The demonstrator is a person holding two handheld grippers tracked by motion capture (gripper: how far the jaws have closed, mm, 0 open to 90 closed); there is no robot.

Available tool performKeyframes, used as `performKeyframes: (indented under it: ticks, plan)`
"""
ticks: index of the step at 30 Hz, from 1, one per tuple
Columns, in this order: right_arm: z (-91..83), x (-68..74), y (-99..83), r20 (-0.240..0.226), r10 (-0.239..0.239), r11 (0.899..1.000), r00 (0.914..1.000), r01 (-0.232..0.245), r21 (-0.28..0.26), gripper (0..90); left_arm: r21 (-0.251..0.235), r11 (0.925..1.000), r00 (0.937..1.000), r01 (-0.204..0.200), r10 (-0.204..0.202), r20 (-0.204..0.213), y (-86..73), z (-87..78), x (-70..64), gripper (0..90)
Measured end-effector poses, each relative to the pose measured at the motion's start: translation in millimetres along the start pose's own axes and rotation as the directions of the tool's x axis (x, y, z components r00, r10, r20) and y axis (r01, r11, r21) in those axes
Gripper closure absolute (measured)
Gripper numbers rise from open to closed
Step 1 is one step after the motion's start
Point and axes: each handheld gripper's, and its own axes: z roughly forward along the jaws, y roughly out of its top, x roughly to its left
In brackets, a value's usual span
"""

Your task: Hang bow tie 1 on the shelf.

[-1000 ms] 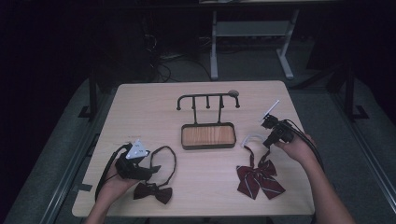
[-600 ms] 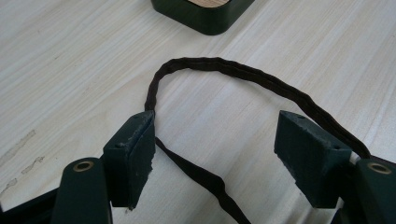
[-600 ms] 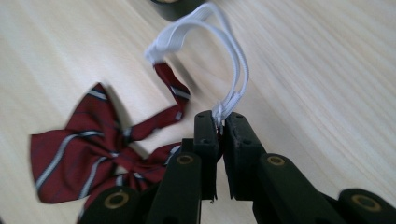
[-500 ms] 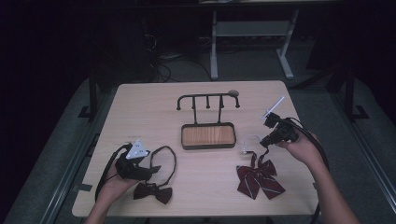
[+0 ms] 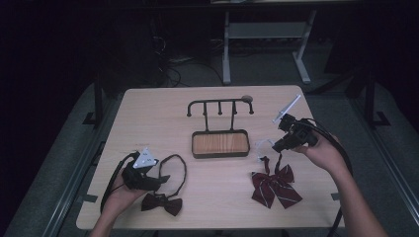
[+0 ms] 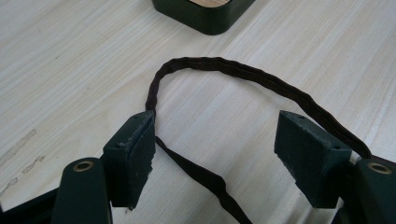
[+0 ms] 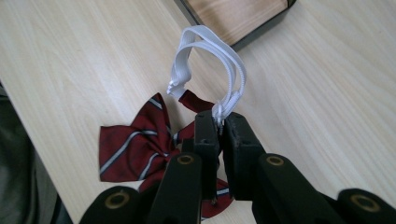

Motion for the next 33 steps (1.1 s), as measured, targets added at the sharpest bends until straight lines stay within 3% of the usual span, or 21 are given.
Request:
performKeyframes:
  ticks: [8, 21, 33]
  plan:
    - [-17.9, 9.4, 11.1, -0.013, -0.040, 0.999, 0.9991, 0.040, -0.024, 84.2, 0.001, 1.0000, 1.0000, -0.005, 0.005, -0.002, 0.1, -0.4, 0.4, 29.5]
    - [-43.1, 20.7, 36.2, 0.022, -0.092, 0.995, 0.9955, 0.092, -0.030, 84.1, -0.005, 1.0000, 1.0000, 0.000, 0.000, -0.002, -0.1, -0.6, 0.4, 29.5]
    - [-56.1, 20.9, 56.1, 0.045, -0.099, 0.994, 0.9940, 0.101, -0.034, 84.2, -0.006, 1.0000, 1.0000, 0.001, -0.001, -0.001, -0.1, -1.1, 1.1, 29.6]
